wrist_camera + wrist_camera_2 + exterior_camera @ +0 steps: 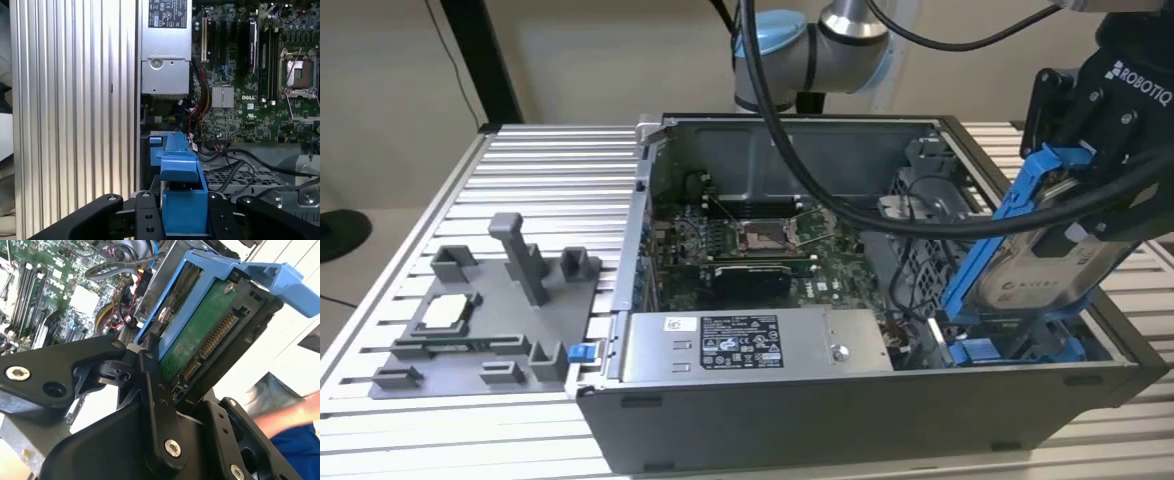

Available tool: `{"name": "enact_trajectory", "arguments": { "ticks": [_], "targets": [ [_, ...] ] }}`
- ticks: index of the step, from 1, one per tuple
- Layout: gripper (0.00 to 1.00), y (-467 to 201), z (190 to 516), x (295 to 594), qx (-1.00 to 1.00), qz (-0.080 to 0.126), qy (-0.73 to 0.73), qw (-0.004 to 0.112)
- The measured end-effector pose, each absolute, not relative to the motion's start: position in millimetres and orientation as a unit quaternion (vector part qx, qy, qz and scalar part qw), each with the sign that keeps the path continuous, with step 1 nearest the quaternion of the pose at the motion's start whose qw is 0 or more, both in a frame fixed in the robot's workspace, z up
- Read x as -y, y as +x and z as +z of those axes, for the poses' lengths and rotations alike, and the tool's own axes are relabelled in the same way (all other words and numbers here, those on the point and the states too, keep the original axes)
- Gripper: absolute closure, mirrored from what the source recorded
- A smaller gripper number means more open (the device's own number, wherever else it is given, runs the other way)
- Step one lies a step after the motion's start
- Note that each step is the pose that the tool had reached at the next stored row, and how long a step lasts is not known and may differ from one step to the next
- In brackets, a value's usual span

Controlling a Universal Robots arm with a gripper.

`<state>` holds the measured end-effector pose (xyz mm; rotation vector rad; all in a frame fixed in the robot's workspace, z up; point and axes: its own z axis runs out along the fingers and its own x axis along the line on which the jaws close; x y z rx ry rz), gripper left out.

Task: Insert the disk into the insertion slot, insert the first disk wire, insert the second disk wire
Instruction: 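Insert the disk into the insertion slot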

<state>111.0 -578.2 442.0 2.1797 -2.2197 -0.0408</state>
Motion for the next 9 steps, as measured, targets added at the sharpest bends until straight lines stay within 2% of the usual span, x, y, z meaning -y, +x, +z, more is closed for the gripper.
{"name": "enact_trajectory", "arguments": {
  "ticks": [9],
  "targets": [
    [1.0,114.2,431.4,578.2,0.713,-0.014,0.7,0.016]
  ]
}}
